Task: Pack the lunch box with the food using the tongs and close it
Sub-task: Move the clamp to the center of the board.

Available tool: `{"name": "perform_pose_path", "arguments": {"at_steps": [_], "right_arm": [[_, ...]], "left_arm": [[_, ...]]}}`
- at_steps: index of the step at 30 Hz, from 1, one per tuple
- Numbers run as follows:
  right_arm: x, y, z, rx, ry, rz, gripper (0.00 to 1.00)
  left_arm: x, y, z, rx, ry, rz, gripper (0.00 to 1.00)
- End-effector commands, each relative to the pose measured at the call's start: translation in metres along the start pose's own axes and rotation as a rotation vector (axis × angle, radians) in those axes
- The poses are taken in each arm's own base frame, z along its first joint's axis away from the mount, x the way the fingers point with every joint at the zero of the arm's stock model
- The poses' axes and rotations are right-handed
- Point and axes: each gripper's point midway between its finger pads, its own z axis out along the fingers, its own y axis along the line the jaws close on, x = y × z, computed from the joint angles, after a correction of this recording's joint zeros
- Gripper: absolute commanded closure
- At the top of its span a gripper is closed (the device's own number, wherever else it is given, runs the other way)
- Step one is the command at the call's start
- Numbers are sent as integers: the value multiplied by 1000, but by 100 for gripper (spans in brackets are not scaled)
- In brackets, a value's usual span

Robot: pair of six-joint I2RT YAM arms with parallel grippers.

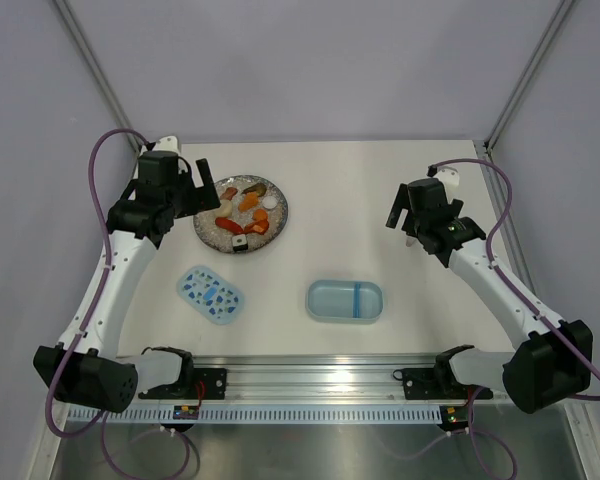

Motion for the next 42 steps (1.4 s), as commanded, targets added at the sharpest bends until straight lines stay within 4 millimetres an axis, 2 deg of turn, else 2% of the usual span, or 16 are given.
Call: {"name": "perform_pose_path", "arguments": {"at_steps": [1,9,13,16,17,19,21,22,23,25,26,28,29,33,37,42], "right_arm": [[-9,2,-1,5,-24,28,1],[-9,10,-4,-51,-28,19,1],[-12,-3,3,24,-35,-30,1],[-20,-22,14,96,13,-11,1],[-20,-39,24,131,37,21,1],[-23,-42,33,92,76,57,1],[-17,-56,50,115,140,80,0],[-22,-56,54,115,158,78,1],[-11,-53,67,112,213,69,1],[-12,-48,78,102,246,57,1],[0,-45,92,104,297,52,1],[0,-41,104,103,311,60,1],[10,-41,116,115,340,64,1],[16,-36,141,127,358,91,2],[34,-35,166,145,406,98,15],[47,-32,184,145,435,111,32]], "left_arm": [[-10,-6,-7,39,-54,12,1],[-8,-8,-10,59,-51,30,1],[-6,-7,-12,57,-50,37,1],[-6,-7,-12,61,-52,34,1],[-5,-9,-12,73,-50,34,1],[-4,-12,-11,87,-45,26,1],[-2,-13,-9,91,-37,20,1],[-3,-14,-10,96,-39,20,1],[-1,-14,-9,96,-32,19,1],[0,-13,-9,94,-31,16,1],[1,-13,-9,95,-31,16,1],[3,-12,-10,90,-26,18,1],[2,-12,-12,91,-31,22,1],[1,-6,-20,76,-46,32,1],[0,-1,-24,54,-55,37,1],[3,-1,-24,55,-48,30,1]]}}
